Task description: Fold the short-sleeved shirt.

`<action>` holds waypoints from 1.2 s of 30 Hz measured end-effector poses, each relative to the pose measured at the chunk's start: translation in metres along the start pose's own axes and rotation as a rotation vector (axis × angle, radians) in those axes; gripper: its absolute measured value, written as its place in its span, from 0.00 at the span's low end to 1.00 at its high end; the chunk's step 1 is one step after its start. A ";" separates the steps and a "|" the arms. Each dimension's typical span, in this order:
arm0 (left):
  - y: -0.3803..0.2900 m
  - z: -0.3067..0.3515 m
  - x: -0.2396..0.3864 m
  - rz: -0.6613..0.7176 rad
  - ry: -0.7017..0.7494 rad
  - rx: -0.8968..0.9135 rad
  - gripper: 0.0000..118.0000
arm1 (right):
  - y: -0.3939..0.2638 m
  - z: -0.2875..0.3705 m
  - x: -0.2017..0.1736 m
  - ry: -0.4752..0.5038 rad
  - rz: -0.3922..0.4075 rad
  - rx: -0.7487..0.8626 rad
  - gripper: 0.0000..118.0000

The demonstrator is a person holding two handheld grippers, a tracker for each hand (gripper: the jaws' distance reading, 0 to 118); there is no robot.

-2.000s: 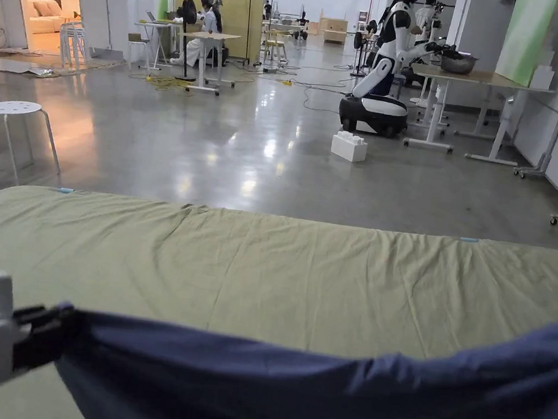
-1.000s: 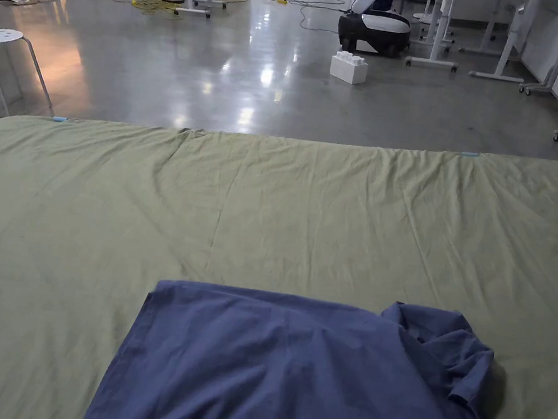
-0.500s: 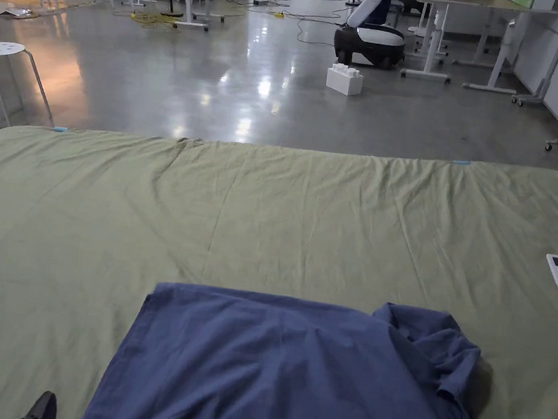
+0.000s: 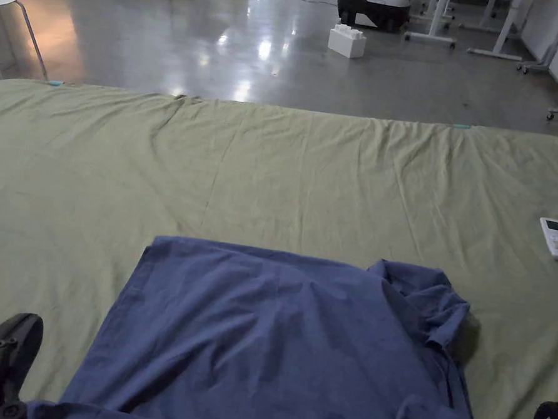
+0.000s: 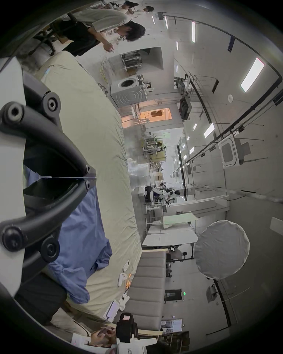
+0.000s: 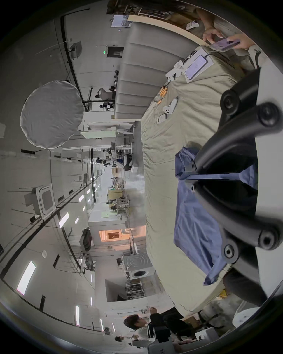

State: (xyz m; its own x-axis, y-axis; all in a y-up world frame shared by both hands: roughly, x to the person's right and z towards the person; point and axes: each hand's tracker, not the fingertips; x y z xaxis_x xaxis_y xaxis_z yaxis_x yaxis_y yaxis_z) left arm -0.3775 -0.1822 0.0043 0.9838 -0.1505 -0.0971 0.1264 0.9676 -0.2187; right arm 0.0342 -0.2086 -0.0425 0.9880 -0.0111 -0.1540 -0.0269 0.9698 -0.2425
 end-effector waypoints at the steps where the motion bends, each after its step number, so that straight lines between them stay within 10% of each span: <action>1: 0.002 -0.001 0.001 -0.001 -0.030 -0.020 0.00 | 0.000 0.000 0.000 0.006 0.002 -0.009 0.00; 18: -0.050 -0.031 -0.071 0.268 -0.027 -0.152 0.04 | -0.017 -0.019 -0.006 0.105 0.028 -0.055 0.00; 23: -0.120 -0.073 -0.096 0.325 -0.044 -0.360 0.70 | -0.034 -0.030 -0.006 0.121 -0.059 -0.130 0.00; 33: -0.205 -0.155 -0.104 0.403 -0.124 -0.505 0.67 | -0.044 -0.035 -0.003 0.081 -0.108 -0.182 0.00; 36: -0.212 -0.171 -0.101 0.385 -0.152 -0.531 0.46 | -0.048 -0.034 0.002 0.061 -0.120 -0.193 0.00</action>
State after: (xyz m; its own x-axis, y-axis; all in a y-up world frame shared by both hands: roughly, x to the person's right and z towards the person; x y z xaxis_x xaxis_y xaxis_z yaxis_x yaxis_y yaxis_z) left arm -0.5253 -0.4066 -0.1053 0.9579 0.2533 -0.1348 -0.2787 0.7094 -0.6473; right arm 0.0318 -0.2638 -0.0636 0.9751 -0.1439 -0.1689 0.0559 0.8960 -0.4405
